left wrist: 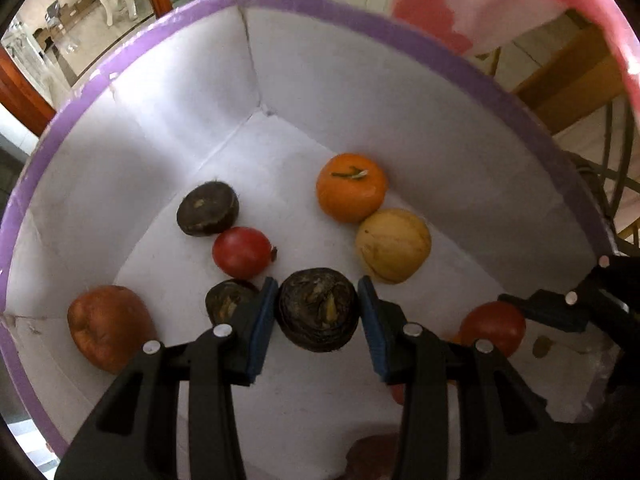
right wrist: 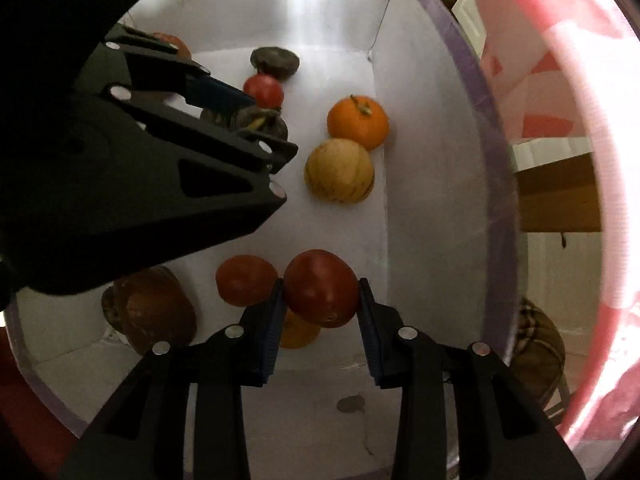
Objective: Organize fruits
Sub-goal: 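Open both tools to drop the tomato and passion fruit into the box, then move both open tools back to the orange and striped melon, then grasp the striped yellow melon with the right tool while the left tool grasps the orange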
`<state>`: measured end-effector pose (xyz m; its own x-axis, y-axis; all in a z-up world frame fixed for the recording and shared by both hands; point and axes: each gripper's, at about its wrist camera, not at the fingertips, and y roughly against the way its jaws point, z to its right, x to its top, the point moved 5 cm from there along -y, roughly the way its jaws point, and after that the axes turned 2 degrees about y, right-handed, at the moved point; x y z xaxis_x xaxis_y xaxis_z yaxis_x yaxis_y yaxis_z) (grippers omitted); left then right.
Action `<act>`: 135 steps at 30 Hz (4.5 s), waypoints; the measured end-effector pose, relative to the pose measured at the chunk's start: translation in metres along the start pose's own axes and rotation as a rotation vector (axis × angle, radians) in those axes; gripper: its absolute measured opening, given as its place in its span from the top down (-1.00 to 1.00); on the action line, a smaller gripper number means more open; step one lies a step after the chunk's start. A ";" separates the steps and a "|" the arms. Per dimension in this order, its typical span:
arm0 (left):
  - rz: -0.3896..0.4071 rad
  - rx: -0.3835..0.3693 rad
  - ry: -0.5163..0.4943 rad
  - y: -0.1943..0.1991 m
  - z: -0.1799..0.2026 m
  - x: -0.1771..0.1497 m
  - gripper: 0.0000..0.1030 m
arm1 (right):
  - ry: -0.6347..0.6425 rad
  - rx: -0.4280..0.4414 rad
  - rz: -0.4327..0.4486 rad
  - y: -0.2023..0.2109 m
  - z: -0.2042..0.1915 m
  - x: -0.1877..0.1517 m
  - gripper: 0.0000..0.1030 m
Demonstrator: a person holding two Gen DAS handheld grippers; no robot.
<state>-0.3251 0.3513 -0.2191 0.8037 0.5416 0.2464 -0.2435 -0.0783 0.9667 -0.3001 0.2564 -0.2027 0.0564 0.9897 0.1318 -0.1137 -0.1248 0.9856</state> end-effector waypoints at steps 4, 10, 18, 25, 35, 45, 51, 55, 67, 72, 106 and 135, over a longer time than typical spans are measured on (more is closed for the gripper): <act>-0.031 -0.002 -0.002 -0.006 0.000 -0.002 0.19 | -0.004 0.004 -0.004 -0.001 0.003 -0.001 0.31; -0.053 0.034 -0.016 -0.012 -0.001 0.003 0.11 | -0.018 0.017 0.017 0.004 0.009 -0.007 0.30; 0.016 0.123 -0.024 0.029 -0.010 0.022 -0.61 | 0.031 0.040 0.143 0.041 0.004 -0.010 -0.40; 0.164 0.278 0.011 0.129 -0.029 0.064 -0.69 | 0.094 0.121 0.398 0.137 -0.001 -0.025 -0.54; 0.618 -0.095 0.156 0.281 0.096 0.122 -0.96 | -0.186 -0.006 0.860 0.284 0.107 -0.119 -0.68; 0.658 -0.330 -0.090 0.258 0.356 0.181 -0.96 | -0.842 -0.327 0.874 0.290 0.290 -0.290 -0.69; 0.626 -0.357 -0.170 0.182 0.482 0.232 -0.96 | -1.101 -0.479 0.773 0.262 0.387 -0.370 -0.68; 0.592 -0.391 -0.119 0.150 0.541 0.260 -0.96 | -1.194 -0.505 0.776 0.258 0.434 -0.396 -0.69; 0.543 -0.498 -0.205 0.117 0.626 0.295 -0.96 | -1.315 -0.524 0.719 0.227 0.450 -0.424 -0.68; 0.543 -0.496 -0.150 0.109 0.599 0.303 -0.96 | -1.361 -0.463 0.713 0.218 0.468 -0.425 -0.68; 0.418 -0.600 0.006 0.089 0.571 0.318 -0.96 | -1.478 -0.438 0.572 0.166 0.616 -0.384 0.15; 0.365 -0.293 -0.537 0.063 0.734 0.314 0.17 | -1.885 -0.492 0.917 0.191 0.596 -0.485 0.14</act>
<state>0.3105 -0.0974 -0.0300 0.7813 0.0307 0.6234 -0.6233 0.0934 0.7764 0.2419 -0.2899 -0.0157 0.4739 -0.5878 0.6557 -0.8375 -0.0707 0.5418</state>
